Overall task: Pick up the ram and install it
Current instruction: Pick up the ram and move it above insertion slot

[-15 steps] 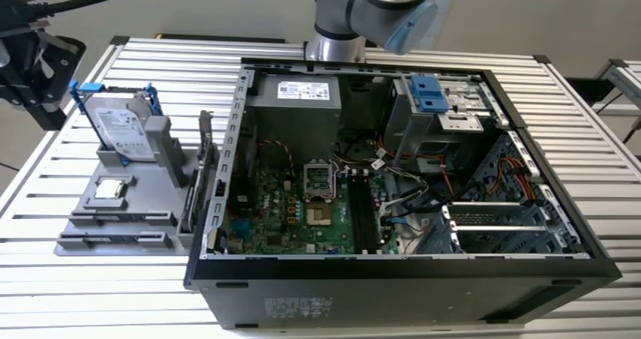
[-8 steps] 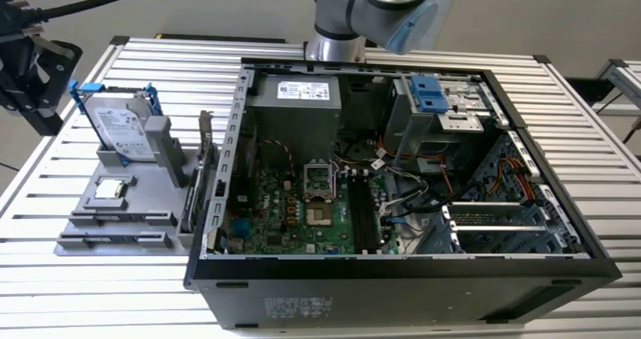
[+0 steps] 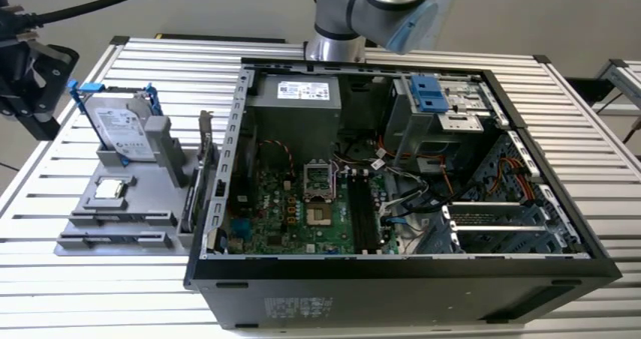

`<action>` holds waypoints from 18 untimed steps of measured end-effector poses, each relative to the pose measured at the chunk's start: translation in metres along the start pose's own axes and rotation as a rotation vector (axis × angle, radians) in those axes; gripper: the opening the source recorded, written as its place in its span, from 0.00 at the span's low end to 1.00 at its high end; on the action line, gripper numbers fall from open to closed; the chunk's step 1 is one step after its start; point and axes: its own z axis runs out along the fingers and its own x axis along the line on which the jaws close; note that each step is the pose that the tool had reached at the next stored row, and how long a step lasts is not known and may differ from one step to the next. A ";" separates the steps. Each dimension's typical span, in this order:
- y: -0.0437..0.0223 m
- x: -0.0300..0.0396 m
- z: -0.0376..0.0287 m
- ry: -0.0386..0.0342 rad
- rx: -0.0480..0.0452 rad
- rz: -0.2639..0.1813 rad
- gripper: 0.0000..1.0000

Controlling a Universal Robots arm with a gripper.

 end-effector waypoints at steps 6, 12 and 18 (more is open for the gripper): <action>-0.0013 0.0001 0.0000 0.0000 0.0000 -0.001 0.00; -0.0013 0.0001 -0.0001 0.0001 0.0000 -0.002 0.00; -0.0013 0.0001 -0.0001 -0.0002 0.0000 0.004 0.00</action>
